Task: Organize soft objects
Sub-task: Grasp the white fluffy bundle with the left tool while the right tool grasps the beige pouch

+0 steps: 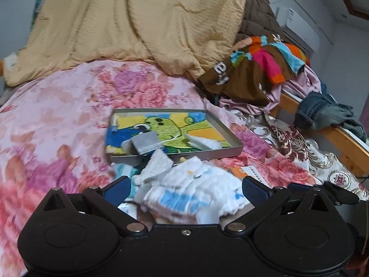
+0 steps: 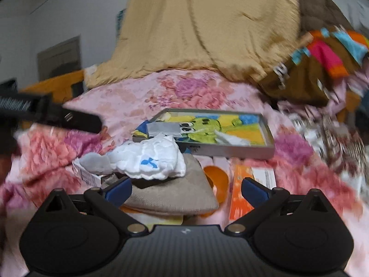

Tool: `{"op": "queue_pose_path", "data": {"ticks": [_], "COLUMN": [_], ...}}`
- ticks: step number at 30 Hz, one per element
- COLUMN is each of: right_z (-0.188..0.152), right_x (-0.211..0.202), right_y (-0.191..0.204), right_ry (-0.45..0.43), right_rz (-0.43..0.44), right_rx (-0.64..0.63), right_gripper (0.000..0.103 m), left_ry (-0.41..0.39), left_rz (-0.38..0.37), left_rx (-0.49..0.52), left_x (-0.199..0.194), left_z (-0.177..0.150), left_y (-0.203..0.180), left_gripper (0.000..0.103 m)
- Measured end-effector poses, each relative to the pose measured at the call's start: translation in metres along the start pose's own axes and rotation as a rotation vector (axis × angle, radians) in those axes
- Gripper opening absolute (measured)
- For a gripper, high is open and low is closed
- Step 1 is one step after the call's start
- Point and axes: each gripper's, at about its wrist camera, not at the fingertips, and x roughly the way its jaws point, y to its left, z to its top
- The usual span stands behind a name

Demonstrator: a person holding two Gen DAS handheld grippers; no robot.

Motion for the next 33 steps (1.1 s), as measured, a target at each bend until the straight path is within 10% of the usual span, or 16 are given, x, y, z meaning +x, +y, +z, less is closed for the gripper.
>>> {"op": "queue_pose_path", "data": {"ticks": [25,33], "right_z": [-0.005,-0.007], "right_x": [0.047,0.051], "right_y": [0.005,-0.001], "right_ry": [0.012,0.045], "right_rz": [0.147,0.174], "right_rx": [-0.074,-0.026], "right_gripper": [0.103,0.103], "left_ry": [0.200,0.231], "left_rz": [-0.088,-0.078], "left_rx": [0.169,0.110], "left_x": [0.083,0.087], "left_z": [-0.003,-0.009], "left_y": [-0.019,-0.014], "left_gripper": [0.102,0.074]}}
